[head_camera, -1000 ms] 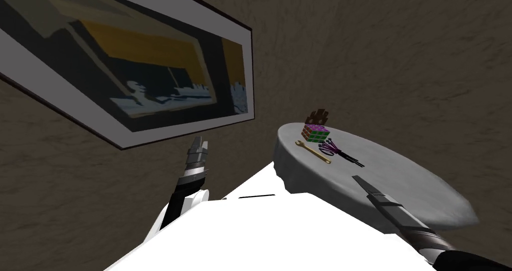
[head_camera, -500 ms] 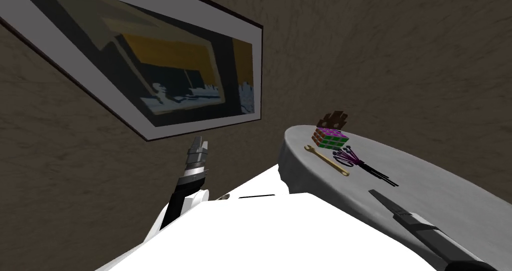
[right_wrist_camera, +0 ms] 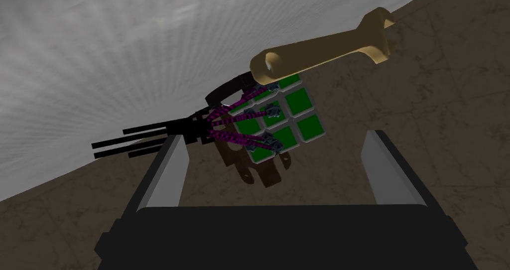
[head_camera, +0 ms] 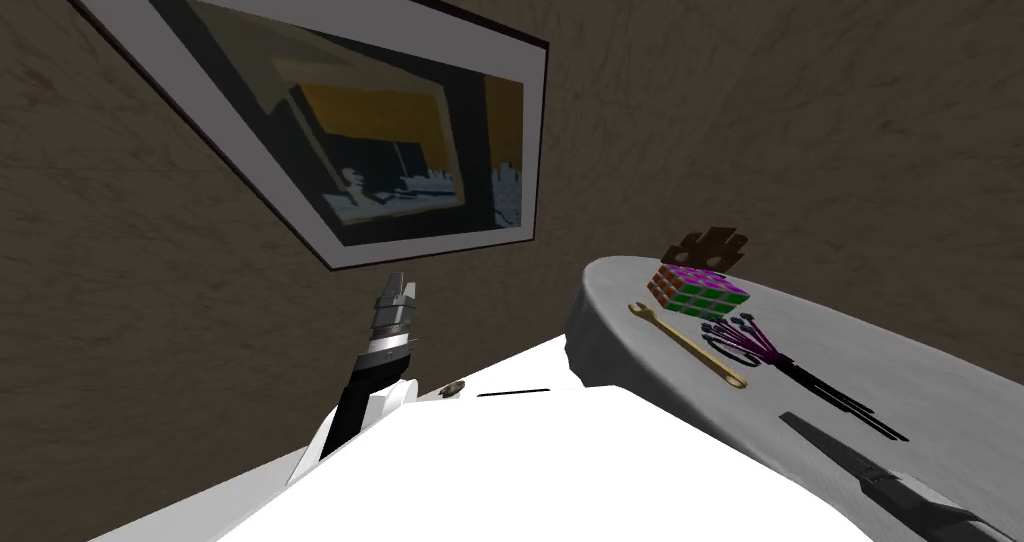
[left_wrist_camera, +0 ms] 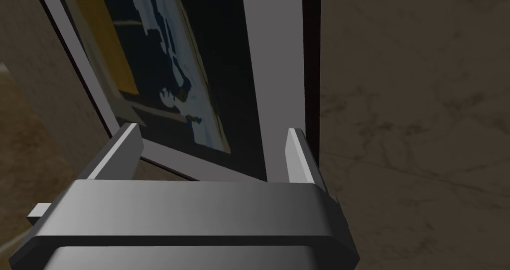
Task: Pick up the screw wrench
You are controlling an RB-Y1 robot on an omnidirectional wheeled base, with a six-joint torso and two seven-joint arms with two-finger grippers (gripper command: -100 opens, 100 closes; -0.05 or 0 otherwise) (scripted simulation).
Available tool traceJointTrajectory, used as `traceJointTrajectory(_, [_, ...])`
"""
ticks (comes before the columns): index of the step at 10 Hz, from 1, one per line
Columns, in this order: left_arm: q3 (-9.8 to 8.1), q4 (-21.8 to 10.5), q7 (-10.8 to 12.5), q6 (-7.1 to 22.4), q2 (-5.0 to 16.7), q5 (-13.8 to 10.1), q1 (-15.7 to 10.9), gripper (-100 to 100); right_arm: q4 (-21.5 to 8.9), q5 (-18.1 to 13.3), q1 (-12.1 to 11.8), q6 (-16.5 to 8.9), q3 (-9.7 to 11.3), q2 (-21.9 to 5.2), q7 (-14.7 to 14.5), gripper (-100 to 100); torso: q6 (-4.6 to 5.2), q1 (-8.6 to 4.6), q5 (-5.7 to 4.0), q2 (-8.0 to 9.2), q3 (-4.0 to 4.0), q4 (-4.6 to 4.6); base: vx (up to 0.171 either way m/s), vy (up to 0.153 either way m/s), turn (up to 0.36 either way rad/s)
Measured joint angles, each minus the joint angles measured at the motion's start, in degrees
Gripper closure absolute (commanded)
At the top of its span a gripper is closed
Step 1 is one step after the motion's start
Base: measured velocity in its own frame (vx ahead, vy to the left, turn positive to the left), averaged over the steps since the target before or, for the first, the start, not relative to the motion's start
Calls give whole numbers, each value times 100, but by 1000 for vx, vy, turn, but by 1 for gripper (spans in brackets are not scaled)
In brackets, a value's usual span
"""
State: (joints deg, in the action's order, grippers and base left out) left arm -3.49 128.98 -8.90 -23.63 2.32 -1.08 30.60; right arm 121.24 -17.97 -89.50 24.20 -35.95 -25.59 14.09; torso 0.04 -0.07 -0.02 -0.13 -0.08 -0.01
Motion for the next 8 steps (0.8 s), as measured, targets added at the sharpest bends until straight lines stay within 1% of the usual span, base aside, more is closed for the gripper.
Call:
traceJointTrajectory(1, [1, 0, 0, 0, 0, 0, -1, 0, -44, -113, -151, -7, -84, -171, 74, -100, -6, -1, 0, -1, -1, -1, 19, -22, 177])
traceJointTrajectory(2, [0, 0, 0, 0, 0, 0, 0, 0, -129, -168, -293, 71, -149, -221, 114, -100, 0, 2, 1, 1, 1, 0, 24, -20, 263])
traceJointTrajectory(3, [1, 0, 0, 0, 0, 0, -1, 0, -155, -283, -465, 97, -229, -376, 184, -100, -5, 1, 1, -2, -1, -1, 24, -20, 180])
traceJointTrajectory(4, [0, 0, 0, 0, 0, 0, 0, 0, -146, -347, -604, 88, -272, -456, 238, -100, 0, 3, 1, -2, -1, 0, 28, -18, 287])
traceJointTrajectory(5, [1, 0, 0, 0, 0, 0, -1, 0, -212, -462, -774, 125, -345, -606, 299, -100, -5, 2, 1, -5, -3, -1, 20, -21, 157])
traceJointTrajectory(6, [0, 0, 0, 0, 0, 0, 0, 0, -244, -521, -887, 149, -394, -702, 348, -100, 1, 3, 0, -2, -1, 0, 24, -18, 261])
traceJointTrajectory(7, [0, 0, 0, 0, 0, 0, -1, 0, -322, -619, -1068, 208, -492, -862, 421, -100, -4, 2, 1, -4, -3, -1, 34, -28, 403])
traceJointTrajectory(8, [0, 0, 0, 0, 0, 0, -1, 0, -425, -772, -1236, 281, -585, -1030, 510, -100, -6, -2, -1, -9, -5, -2, 24, -28, 171])
